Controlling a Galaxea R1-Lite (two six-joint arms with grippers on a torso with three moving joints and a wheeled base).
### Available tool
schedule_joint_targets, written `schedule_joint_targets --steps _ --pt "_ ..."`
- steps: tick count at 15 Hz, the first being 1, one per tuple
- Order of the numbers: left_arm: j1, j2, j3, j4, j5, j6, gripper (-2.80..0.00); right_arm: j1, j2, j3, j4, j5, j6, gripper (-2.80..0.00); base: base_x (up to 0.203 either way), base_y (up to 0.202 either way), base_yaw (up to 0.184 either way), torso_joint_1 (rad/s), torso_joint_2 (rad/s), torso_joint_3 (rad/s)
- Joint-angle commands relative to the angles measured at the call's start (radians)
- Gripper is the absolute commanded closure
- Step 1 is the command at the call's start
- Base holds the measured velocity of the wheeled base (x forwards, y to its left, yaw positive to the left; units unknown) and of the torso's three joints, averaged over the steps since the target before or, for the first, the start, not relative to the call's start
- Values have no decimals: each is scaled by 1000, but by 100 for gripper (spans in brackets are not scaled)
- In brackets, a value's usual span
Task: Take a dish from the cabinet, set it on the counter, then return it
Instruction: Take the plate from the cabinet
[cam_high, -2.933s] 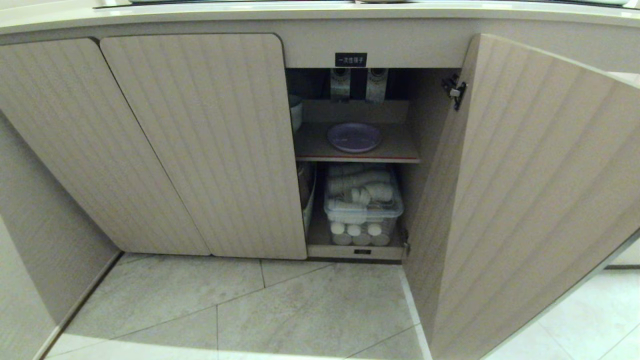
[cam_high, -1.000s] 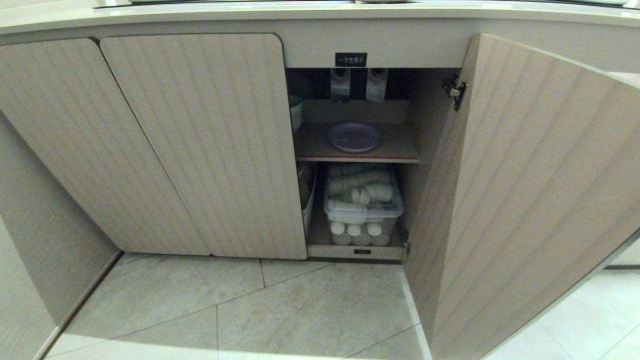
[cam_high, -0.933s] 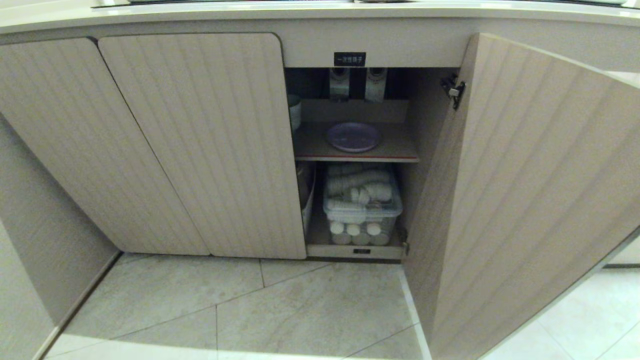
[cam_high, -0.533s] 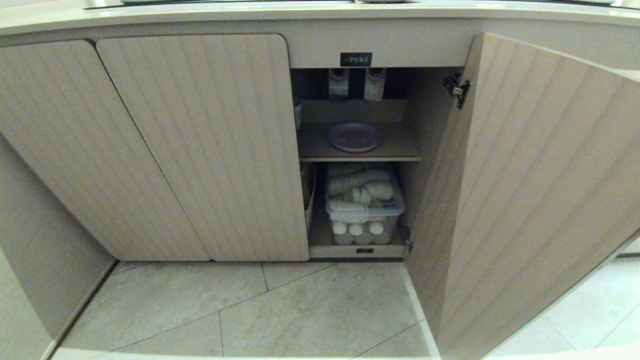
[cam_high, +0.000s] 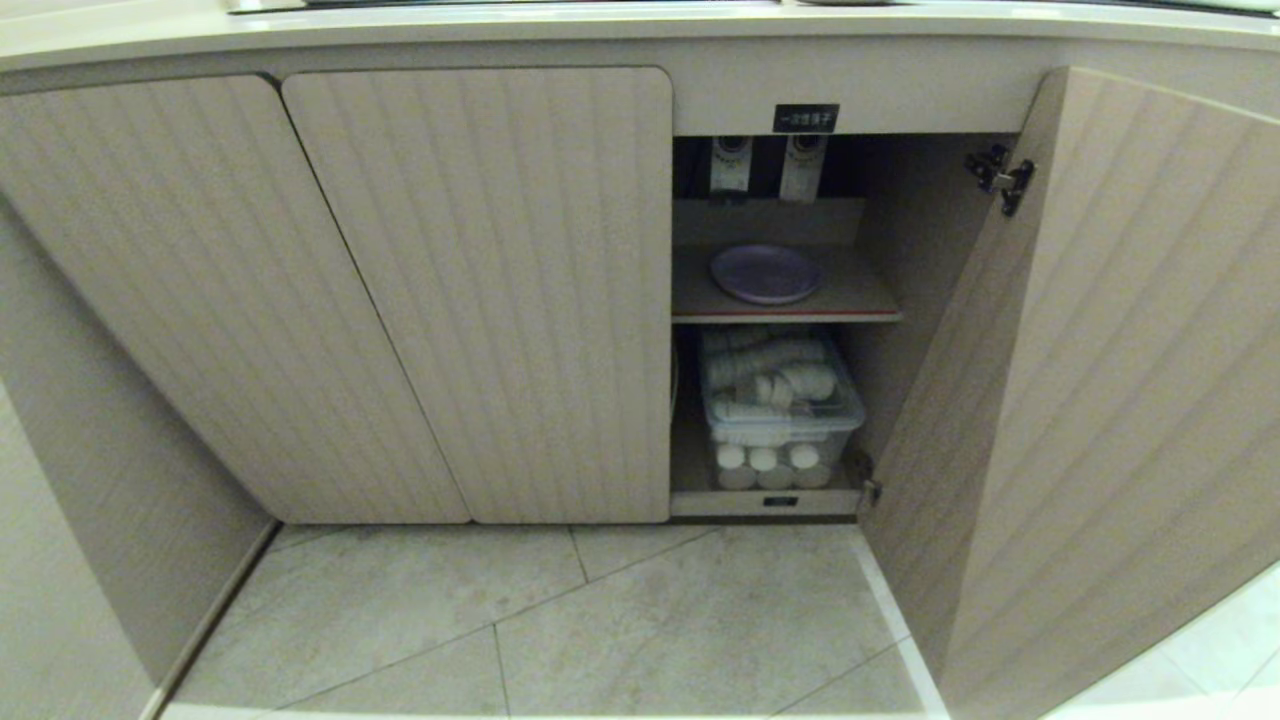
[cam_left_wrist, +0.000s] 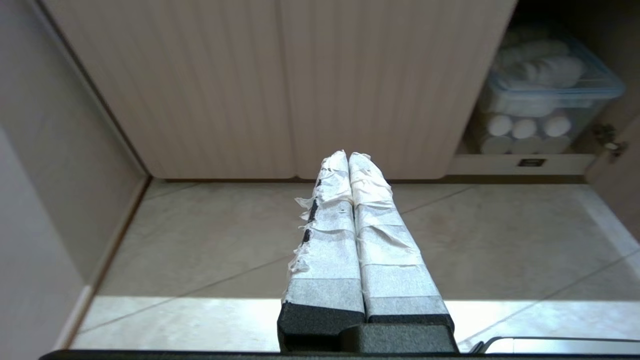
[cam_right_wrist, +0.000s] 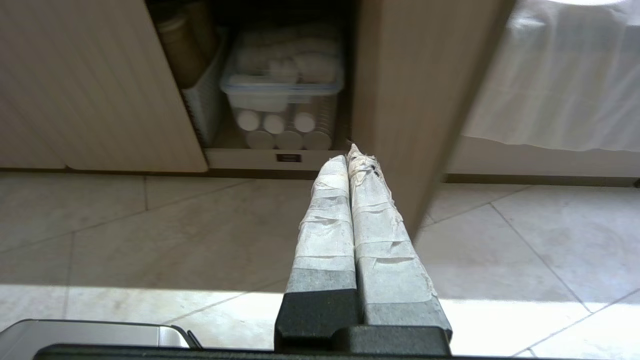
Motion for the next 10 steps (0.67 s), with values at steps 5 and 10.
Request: schedule_joint_targets --steps 5,10 --pt "0 0 0 0 0 1 0 0 1 0 -1 1 -1 0 0 152 -4 2 3 1" --pt "0 0 0 0 0 1 0 0 1 0 -1 1 -1 0 0 0 0 0 0 0"
